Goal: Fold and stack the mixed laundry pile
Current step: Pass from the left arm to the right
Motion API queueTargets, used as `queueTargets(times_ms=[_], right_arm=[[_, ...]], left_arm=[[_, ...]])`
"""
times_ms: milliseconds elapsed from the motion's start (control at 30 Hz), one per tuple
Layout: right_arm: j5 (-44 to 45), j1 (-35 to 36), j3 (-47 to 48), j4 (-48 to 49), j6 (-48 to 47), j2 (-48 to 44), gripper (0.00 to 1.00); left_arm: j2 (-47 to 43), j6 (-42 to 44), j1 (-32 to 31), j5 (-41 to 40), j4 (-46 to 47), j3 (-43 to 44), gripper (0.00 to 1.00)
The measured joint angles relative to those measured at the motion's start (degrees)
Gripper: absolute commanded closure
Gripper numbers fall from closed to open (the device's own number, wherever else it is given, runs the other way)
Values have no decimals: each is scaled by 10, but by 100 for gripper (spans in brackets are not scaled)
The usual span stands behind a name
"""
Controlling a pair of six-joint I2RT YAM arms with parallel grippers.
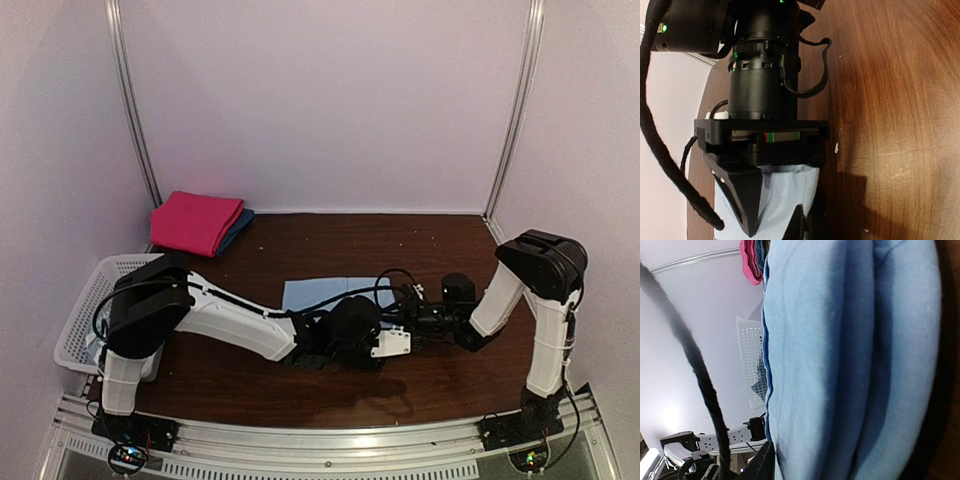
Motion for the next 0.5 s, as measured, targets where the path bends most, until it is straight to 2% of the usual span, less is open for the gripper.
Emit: queueTargets(times_ms=[133,333,500], right_arm=[[-3,4,19,5,7,10,61],[-11,5,40,3,6,23,73],[-20,5,44,-3,3,25,97]], left_arm=[[-1,0,0,6,7,-6,100],[-10,1,0,13,12,-22,100],[-19,3,0,16,20,-35,100]])
